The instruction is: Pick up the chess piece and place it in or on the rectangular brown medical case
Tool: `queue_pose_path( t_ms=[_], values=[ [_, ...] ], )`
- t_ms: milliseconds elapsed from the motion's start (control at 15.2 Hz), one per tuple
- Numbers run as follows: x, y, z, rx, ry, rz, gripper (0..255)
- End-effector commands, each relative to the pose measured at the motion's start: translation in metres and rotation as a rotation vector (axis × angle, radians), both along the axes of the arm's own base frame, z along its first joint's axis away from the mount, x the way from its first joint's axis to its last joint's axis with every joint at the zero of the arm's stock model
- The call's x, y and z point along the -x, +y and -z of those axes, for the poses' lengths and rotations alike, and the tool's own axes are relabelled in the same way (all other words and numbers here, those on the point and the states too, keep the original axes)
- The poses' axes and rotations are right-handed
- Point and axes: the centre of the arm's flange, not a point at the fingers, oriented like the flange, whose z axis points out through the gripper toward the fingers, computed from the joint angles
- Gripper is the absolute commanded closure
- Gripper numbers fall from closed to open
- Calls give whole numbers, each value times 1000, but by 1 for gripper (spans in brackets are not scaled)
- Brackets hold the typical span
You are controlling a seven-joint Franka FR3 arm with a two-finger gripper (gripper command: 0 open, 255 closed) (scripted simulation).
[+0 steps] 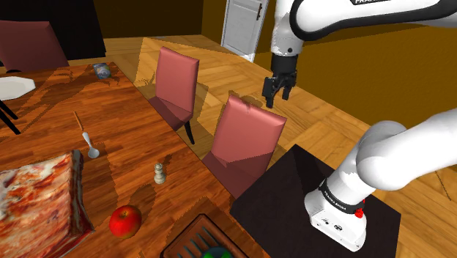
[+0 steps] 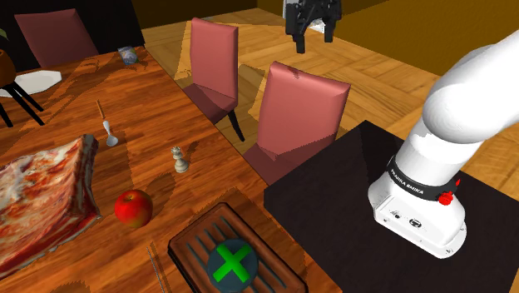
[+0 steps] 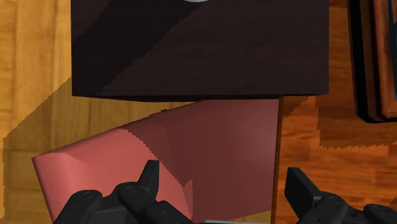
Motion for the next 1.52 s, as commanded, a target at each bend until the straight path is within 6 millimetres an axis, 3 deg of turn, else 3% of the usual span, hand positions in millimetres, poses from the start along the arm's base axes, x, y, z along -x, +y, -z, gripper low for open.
queue_pose_path(
  t_ms=[0,1452],
  values=[
    [-12,17,16,-5,1,4,0],
    [-152,198,189,-55,22,32,0]
  ],
)
